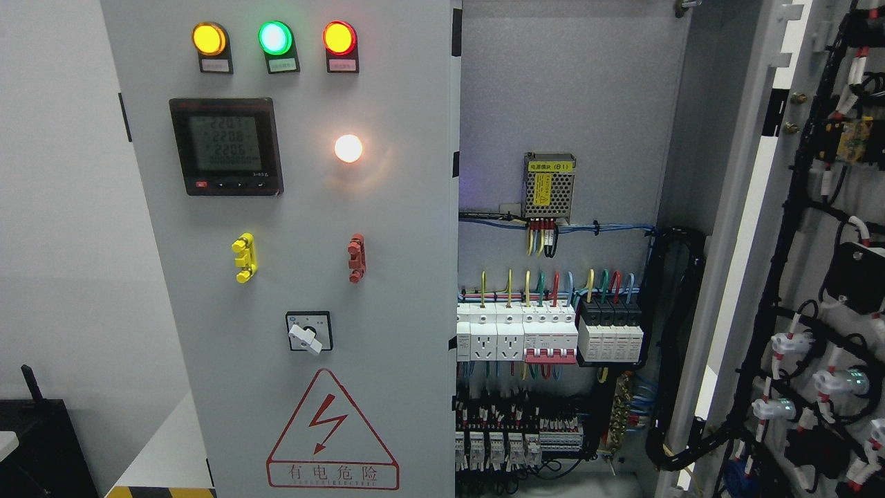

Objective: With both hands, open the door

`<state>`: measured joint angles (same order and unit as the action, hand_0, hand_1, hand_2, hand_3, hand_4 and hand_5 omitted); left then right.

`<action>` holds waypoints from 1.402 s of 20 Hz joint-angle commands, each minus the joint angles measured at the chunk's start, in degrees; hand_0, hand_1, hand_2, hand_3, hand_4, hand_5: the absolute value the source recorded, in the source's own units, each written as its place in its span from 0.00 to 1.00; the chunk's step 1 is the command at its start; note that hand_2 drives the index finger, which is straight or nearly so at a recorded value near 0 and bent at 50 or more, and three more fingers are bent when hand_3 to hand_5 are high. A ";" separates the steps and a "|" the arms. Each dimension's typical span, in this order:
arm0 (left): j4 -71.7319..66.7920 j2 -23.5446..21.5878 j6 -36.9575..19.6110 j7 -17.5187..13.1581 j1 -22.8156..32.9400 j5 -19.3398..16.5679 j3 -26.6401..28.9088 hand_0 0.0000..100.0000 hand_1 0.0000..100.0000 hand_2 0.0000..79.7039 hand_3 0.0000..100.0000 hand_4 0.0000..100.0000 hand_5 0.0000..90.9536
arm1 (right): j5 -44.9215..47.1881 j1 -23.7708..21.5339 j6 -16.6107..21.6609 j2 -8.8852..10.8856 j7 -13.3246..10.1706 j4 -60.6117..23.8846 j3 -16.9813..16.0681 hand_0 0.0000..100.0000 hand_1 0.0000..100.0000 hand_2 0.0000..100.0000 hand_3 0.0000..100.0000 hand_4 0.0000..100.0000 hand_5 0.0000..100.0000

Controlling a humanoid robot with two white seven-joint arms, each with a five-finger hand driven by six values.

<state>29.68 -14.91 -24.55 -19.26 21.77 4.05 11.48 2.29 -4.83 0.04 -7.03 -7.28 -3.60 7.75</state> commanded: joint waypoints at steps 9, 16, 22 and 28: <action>-34.16 16.84 14.78 0.89 -17.72 -1.68 -6.65 0.12 0.39 0.00 0.00 0.00 0.00 | 0.00 0.00 -0.04 0.00 -0.02 0.00 -0.01 0.12 0.39 0.00 0.00 0.00 0.00; -34.16 16.84 21.12 4.13 -19.31 -1.68 -6.65 0.12 0.39 0.00 0.00 0.00 0.00 | 0.00 0.00 -0.04 0.00 -0.02 0.00 0.07 0.12 0.39 0.00 0.00 0.00 0.00; -34.16 16.84 21.83 5.63 -19.31 -1.68 -6.73 0.12 0.39 0.00 0.00 0.00 0.00 | -0.09 0.00 -0.04 0.00 -0.02 0.00 -0.10 0.12 0.39 0.00 0.00 0.00 0.00; -33.29 16.84 21.04 10.11 -19.31 -1.68 -6.82 0.12 0.39 0.00 0.00 0.00 0.00 | 0.00 0.00 -0.04 0.00 -0.02 -0.44 -0.10 0.12 0.39 0.00 0.00 0.00 0.00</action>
<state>-1.72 -0.84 -2.68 -10.77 2.71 2.38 5.41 2.26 -4.83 0.04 -7.03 -7.28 -3.62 7.72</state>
